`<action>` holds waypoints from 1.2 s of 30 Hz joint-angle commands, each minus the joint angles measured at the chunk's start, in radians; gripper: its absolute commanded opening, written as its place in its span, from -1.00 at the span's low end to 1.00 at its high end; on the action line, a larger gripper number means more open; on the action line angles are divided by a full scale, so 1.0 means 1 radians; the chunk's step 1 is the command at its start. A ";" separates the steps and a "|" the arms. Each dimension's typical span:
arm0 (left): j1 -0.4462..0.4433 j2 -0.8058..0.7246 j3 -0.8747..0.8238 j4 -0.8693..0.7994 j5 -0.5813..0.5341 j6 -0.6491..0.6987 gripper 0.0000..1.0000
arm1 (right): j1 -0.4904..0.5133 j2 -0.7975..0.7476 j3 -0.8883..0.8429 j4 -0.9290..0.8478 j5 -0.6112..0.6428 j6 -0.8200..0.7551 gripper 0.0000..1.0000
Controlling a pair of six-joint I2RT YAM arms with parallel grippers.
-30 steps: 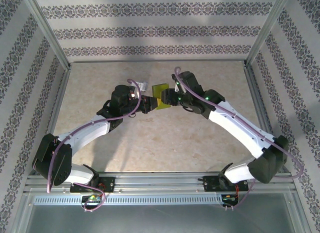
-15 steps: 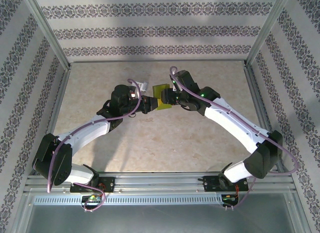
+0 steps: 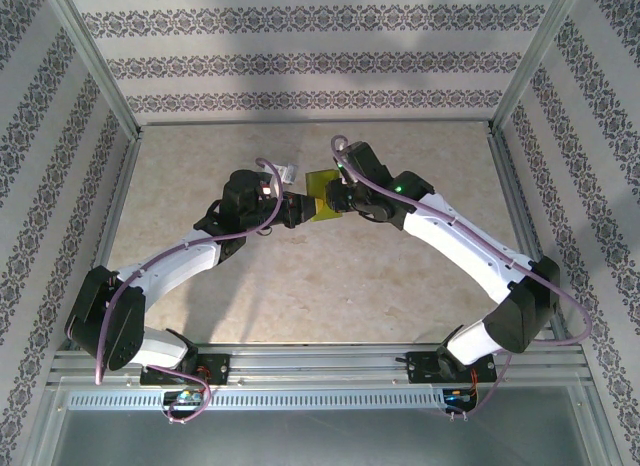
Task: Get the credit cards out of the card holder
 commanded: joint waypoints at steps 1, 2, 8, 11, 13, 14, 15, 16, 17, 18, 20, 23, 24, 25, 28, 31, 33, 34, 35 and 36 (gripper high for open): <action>0.005 -0.006 0.022 0.068 0.016 0.013 -1.00 | -0.006 0.003 -0.001 -0.075 0.079 -0.008 -0.56; 0.005 -0.005 0.022 0.069 0.017 0.012 -1.00 | -0.005 0.005 0.000 -0.075 0.079 -0.009 -0.61; 0.005 -0.018 0.018 0.063 0.002 0.013 -1.00 | -0.004 0.012 -0.001 -0.079 0.086 -0.011 -0.92; 0.005 -0.025 0.018 0.048 -0.014 0.017 -1.00 | -0.012 0.002 -0.010 -0.083 0.100 -0.016 -1.00; 0.005 -0.025 0.019 0.040 -0.016 0.021 -1.00 | -0.022 -0.011 -0.023 -0.084 0.099 -0.011 -1.00; 0.005 -0.024 0.019 0.035 -0.018 0.021 -1.00 | -0.031 -0.017 -0.032 -0.084 0.095 -0.008 -1.00; 0.005 -0.024 0.021 0.033 -0.019 0.021 -1.00 | -0.040 -0.025 -0.041 -0.083 0.091 -0.009 -1.00; 0.004 -0.023 0.020 0.033 -0.019 0.021 -1.00 | -0.047 -0.030 -0.050 -0.084 0.089 -0.008 -1.00; 0.004 -0.023 0.021 0.035 -0.018 0.019 -1.00 | -0.053 -0.038 -0.058 -0.084 0.087 -0.008 -1.00; 0.006 -0.023 0.021 0.035 -0.018 0.018 -1.00 | -0.060 -0.045 -0.069 -0.084 0.084 -0.011 -1.00; 0.006 -0.023 0.021 0.039 -0.014 0.018 -1.00 | -0.072 -0.060 -0.089 -0.083 0.081 -0.017 -1.00; 0.008 -0.025 0.022 0.043 -0.009 0.022 -1.00 | -0.090 -0.077 -0.117 -0.082 0.071 -0.026 -1.00; 0.009 -0.025 0.023 0.042 -0.006 0.023 -1.00 | -0.096 -0.081 -0.124 -0.082 0.067 -0.029 -1.00; 0.008 -0.026 0.024 0.041 -0.002 0.025 -1.00 | -0.100 -0.086 -0.131 -0.082 0.064 -0.030 -1.00; 0.009 -0.026 0.028 0.034 0.012 0.035 -1.00 | -0.107 -0.097 -0.144 -0.072 0.048 -0.041 -1.00; 0.009 -0.029 0.034 0.001 0.030 0.068 -1.00 | -0.123 -0.116 -0.155 -0.053 0.016 -0.055 -0.73; 0.011 -0.038 0.046 -0.042 0.043 0.106 -1.00 | -0.136 -0.135 -0.169 -0.029 -0.018 -0.068 -0.37; 0.012 -0.042 0.054 -0.063 0.049 0.125 -1.00 | -0.146 -0.151 -0.178 -0.018 -0.036 -0.072 -0.19; 0.012 -0.047 0.061 -0.089 0.055 0.148 -1.00 | -0.158 -0.165 -0.185 -0.008 -0.053 -0.076 -0.12; 0.013 -0.051 0.070 -0.113 0.061 0.169 -1.00 | -0.171 -0.182 -0.197 0.006 -0.076 -0.080 -0.07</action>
